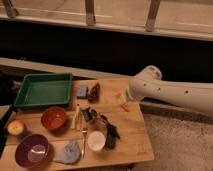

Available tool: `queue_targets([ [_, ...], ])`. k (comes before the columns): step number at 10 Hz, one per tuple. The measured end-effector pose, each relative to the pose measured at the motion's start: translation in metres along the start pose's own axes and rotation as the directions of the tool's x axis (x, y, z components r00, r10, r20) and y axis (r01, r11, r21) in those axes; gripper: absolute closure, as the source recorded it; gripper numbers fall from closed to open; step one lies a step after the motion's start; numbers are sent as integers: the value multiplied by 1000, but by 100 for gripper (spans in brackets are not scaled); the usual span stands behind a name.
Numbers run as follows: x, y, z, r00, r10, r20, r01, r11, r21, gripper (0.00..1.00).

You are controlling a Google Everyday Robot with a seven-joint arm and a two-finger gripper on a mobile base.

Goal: Place apple in purple bowl

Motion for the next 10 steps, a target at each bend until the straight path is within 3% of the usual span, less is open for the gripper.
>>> queue_targets([
  [9,0,-1,-1,1000,4,1,-4,1000,-5,25],
  [10,0,3,-2,1000,-24,1,24,1000,-8,25],
])
